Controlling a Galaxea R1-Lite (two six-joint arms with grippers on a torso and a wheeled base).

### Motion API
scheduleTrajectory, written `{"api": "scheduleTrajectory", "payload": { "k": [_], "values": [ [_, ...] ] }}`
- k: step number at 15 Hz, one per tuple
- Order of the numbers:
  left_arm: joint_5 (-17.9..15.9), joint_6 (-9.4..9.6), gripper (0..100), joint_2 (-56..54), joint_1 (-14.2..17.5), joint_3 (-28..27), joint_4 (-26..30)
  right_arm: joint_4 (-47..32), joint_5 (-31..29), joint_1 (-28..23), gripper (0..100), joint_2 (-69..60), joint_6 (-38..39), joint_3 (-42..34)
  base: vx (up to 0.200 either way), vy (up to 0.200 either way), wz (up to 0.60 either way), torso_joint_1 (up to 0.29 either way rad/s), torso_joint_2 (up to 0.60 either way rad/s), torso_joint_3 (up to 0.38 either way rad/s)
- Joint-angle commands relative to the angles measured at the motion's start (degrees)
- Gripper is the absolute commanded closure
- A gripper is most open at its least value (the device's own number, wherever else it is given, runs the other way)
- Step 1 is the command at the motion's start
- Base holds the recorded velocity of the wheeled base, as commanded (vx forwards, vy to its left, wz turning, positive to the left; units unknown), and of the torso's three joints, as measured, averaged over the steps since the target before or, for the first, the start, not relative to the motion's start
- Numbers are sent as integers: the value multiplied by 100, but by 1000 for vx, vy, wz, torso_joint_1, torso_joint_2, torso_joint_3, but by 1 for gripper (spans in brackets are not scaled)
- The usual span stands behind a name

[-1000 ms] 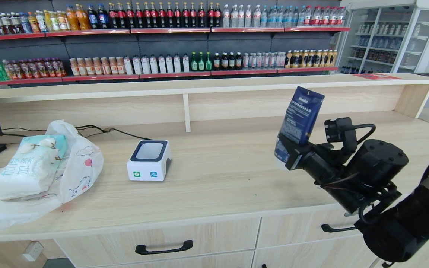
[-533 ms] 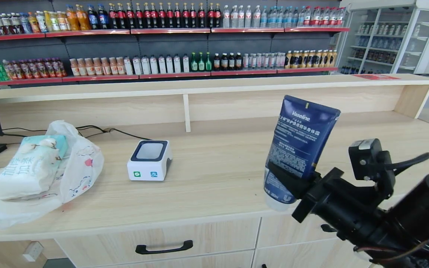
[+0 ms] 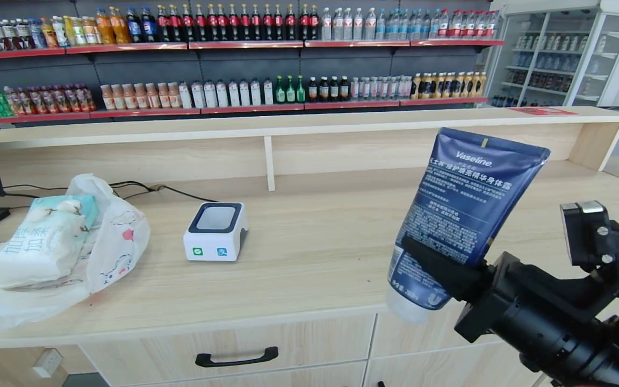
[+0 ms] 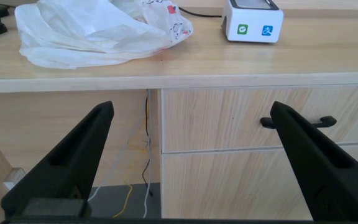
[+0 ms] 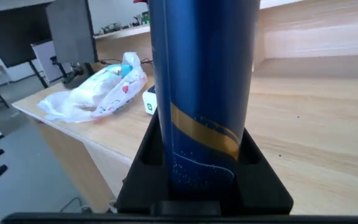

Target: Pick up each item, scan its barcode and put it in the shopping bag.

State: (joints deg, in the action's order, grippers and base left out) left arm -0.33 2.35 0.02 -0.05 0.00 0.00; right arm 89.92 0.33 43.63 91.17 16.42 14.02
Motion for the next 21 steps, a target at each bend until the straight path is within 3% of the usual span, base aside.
{"api": "scheduleTrajectory", "payload": {
  "k": [1, 4, 5, 9, 13, 17, 21],
  "values": [
    [-2, 2, 0, -2, -4, 0, 0, 8, 389, 14, 100, -170, 432, 75, 0, 0, 0, 0, 0, 0],
    [-2, 2, 0, -2, 5, 0, 0, 8, 1646, 23, 100, -566, 1153, 57, 0, 0, 0, 0, 0, 0],
    [7, 2, 0, -2, 5, 0, 0, 8, 1813, 32, 100, -583, 1320, 4, 0, 0, 0, 0, 0, 0],
    [-2, 2, 0, -2, -4, 0, 0, 8, 2147, -74, 100, -443, 1759, 189, 0, 0, 0, 0, 0, 0],
    [-2, 2, 0, -2, 5, 0, 0, 8, 2551, -197, 100, -372, 2172, 962, 0, 0, 0, 0, 0, 0],
    [-2, 2, 0, -2, 5, 0, 0, 8, 2938, -223, 100, -469, 2805, 1252, 0, 0, 0, 0, 0, 0],
    [-2, 2, 0, -2, 5, 0, 0, 8, 3026, -232, 100, -460, 3113, 1446, 0, 0, 0, 0, 0, 0]
  ]
}}
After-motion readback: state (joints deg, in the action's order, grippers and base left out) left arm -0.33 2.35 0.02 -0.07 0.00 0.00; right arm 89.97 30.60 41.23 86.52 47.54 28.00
